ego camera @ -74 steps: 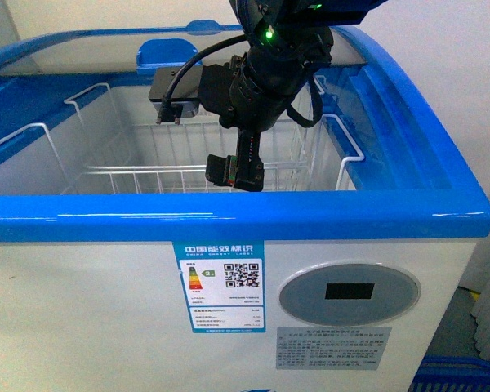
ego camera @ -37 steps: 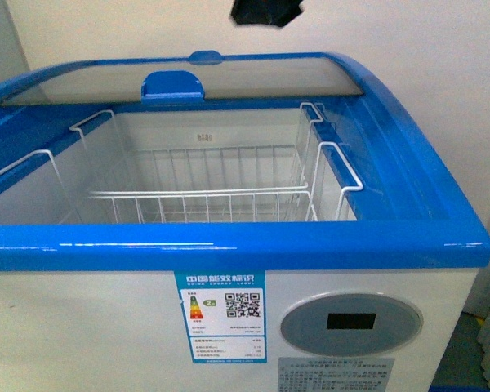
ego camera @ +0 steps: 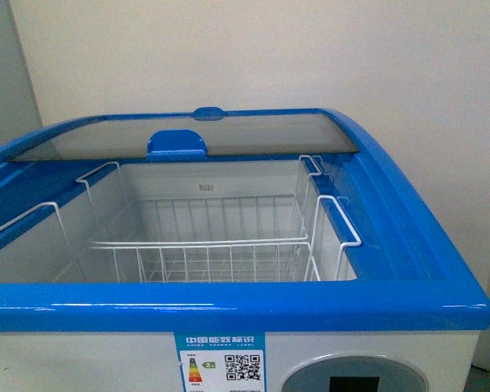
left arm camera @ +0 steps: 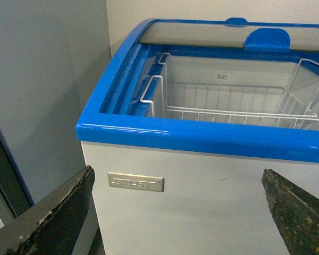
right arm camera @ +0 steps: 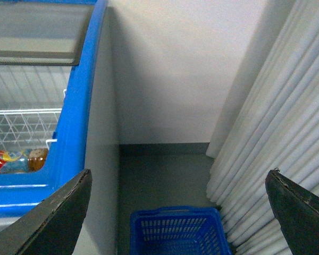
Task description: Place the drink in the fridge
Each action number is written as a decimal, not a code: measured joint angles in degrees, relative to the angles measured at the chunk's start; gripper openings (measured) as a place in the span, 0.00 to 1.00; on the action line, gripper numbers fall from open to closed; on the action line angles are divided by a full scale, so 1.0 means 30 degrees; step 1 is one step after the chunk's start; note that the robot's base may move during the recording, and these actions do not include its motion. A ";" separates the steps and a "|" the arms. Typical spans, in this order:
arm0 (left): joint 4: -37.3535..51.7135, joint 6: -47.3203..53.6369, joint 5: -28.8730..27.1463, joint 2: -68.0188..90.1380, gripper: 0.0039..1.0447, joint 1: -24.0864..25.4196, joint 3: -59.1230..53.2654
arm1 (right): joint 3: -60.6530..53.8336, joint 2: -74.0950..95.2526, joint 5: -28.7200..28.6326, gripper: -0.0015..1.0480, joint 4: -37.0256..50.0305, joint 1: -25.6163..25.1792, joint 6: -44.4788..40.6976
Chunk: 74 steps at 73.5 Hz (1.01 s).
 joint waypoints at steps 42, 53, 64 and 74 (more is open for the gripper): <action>-0.0007 0.0000 -0.0007 0.0000 0.92 0.0000 0.0000 | -0.9930 -0.7832 -1.0841 0.02 0.7016 -0.6892 -0.1501; -0.0007 0.0007 0.0000 0.0000 0.92 0.0000 0.0000 | -1.1052 -0.8459 -1.1045 0.03 0.7366 -0.7082 -0.1501; -0.0007 0.0007 -0.0007 0.0000 0.92 0.0000 0.0000 | -1.1825 -0.9005 -1.1074 0.03 0.7628 -0.7118 -0.1501; -0.0007 0.0000 0.0000 0.0000 0.92 0.0000 0.0000 | -1.2356 -0.9384 -1.1067 0.03 0.7752 -0.7133 -0.1501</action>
